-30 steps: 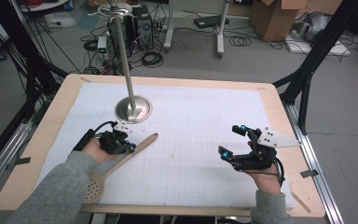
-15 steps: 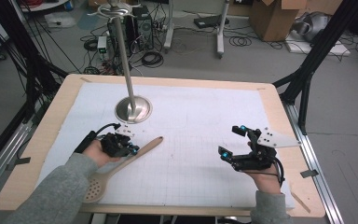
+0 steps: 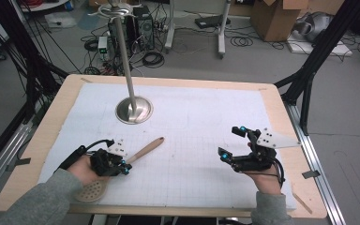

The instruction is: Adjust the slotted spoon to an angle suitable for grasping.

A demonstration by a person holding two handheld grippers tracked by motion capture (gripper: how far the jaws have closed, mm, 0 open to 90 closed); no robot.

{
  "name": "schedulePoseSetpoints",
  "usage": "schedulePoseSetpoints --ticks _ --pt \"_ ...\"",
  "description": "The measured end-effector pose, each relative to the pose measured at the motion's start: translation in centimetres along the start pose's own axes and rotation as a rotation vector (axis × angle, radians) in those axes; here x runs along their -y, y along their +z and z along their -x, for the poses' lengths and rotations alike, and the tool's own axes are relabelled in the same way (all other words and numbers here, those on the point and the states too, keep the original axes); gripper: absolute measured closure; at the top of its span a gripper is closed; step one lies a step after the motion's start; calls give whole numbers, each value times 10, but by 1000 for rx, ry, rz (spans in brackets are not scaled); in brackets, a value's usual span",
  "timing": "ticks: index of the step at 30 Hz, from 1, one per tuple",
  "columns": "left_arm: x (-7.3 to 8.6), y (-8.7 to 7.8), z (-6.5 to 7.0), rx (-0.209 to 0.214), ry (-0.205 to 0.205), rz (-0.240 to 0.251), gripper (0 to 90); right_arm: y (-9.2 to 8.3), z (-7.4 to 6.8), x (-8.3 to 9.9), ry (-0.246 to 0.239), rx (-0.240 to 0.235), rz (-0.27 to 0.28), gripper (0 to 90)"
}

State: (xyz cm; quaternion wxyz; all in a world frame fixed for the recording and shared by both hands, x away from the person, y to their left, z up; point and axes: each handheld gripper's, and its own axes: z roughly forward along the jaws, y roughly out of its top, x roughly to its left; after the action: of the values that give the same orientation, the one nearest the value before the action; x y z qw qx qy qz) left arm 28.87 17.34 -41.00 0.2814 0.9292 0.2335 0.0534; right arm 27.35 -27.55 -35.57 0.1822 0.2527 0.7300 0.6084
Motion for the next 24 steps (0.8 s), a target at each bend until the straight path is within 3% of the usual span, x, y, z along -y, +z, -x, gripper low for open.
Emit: schedulePoseSetpoints --ticks 2,8,13,24 --pt "4 0 -1 -7 -21 -11 896 1 0 0 6 0 -5 98" --pt "14 -1 -3 0 -35 -27 896 4 0 0 2 -6 -11 98" --pt "21 -7 -4 -9 -10 -55 896 3 -1 1 2 -6 -15 98" --pt "45 -25 -16 -33 -21 -85 896 5 -1 1 2 -8 -21 98"
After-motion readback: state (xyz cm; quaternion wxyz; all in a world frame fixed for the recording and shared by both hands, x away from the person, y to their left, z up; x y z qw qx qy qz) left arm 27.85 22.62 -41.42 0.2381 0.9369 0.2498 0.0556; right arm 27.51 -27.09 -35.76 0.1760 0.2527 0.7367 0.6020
